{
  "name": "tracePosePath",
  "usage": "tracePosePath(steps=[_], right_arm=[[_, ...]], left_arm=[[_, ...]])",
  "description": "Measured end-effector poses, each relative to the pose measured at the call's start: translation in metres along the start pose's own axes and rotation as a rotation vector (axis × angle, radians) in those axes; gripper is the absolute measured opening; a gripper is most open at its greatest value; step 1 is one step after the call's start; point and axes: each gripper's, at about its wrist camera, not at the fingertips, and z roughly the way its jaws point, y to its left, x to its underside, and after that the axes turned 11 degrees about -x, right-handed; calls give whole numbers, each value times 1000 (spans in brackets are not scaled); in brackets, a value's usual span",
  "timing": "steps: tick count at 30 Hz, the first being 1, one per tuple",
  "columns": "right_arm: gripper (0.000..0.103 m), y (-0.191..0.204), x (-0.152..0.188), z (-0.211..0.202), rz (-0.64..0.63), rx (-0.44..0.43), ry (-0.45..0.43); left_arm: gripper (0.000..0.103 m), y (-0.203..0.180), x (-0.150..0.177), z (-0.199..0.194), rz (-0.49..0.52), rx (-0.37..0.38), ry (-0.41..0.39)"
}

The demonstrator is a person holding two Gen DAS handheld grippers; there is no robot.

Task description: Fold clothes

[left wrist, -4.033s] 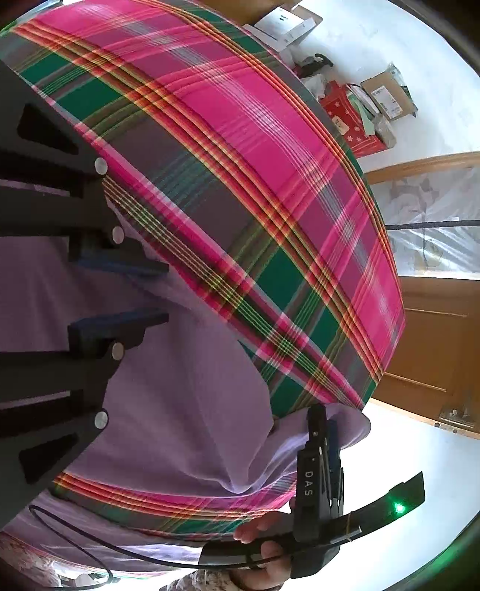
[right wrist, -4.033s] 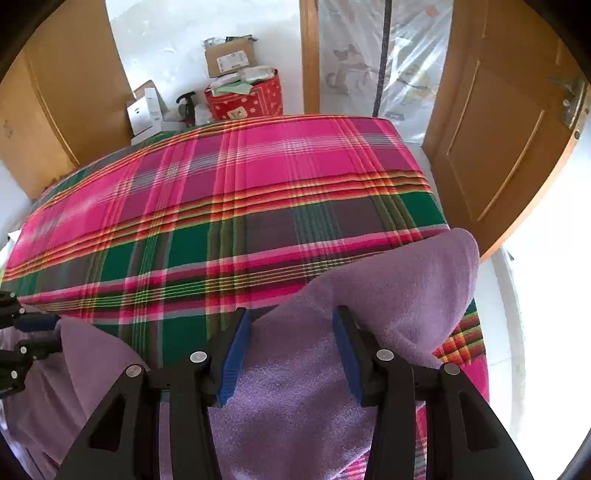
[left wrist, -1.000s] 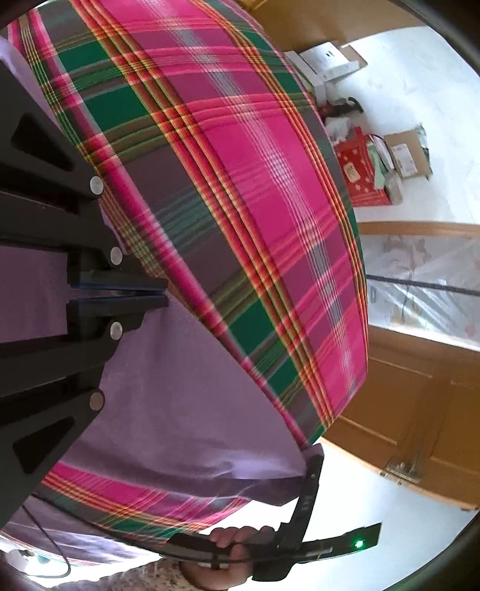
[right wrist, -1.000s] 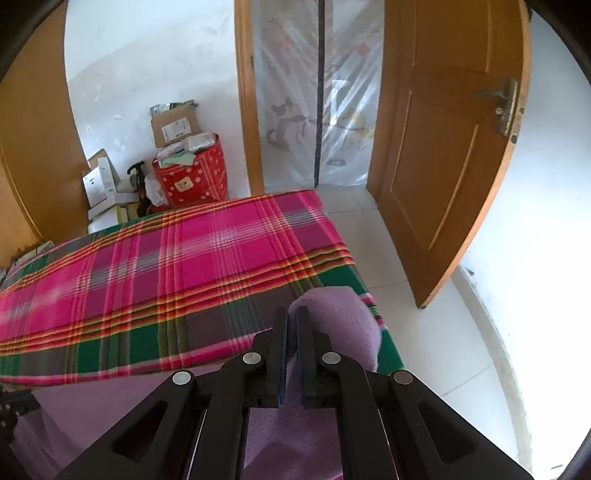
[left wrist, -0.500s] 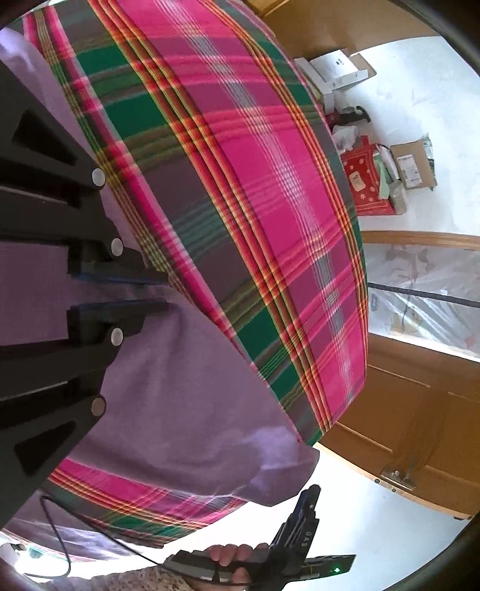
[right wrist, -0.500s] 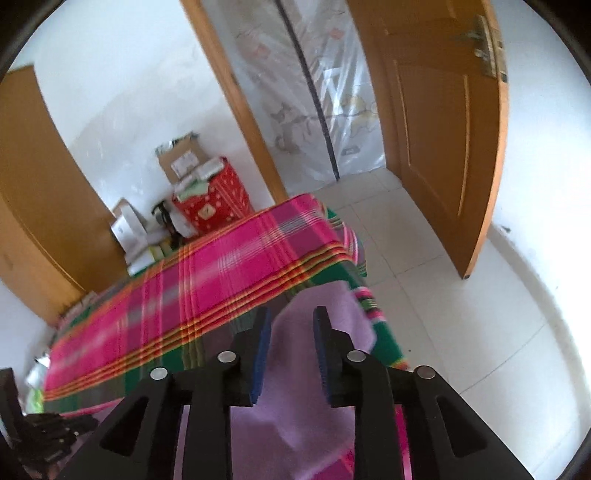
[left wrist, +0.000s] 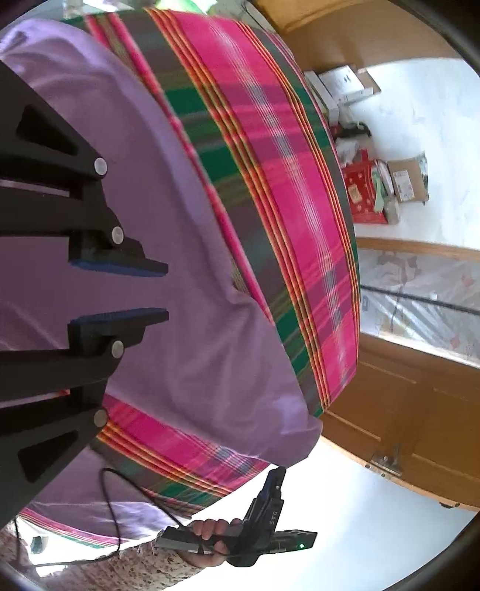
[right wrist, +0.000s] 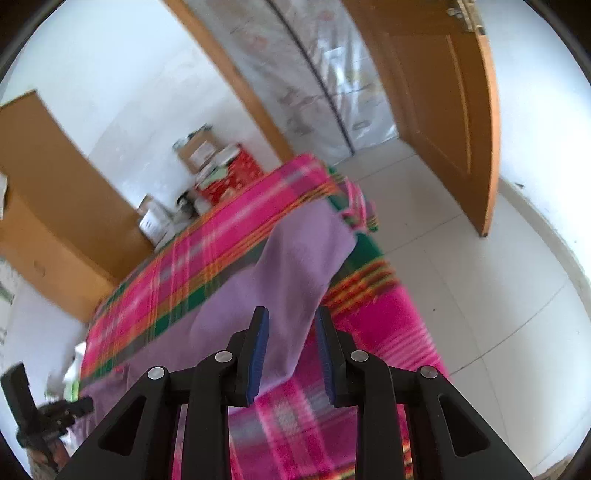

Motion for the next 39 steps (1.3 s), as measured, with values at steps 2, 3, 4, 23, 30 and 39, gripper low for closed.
tracePosePath(steps=[2,3,4,23,30,39], right_arm=[[27,1,10,4,9,-11,19],[27,2,14,6,12,-24,24],[27,4,18,7,14,-39,28],[28,110,67,38,-295,-191,227],[28,116,76,54,-323,-168,261],[28,130,82,77,-368,-156,290]], left_arm=[[18,8,13,-9,-29,-15,8],[18,12,19,-13,-42,-22,9],[18,19,26,-16,-57,-29,15],[18,89,62,-20,-266,-133,76],[18,98,47,-1,-280,-124,76],[18,61,4,51,-145,-6,128]])
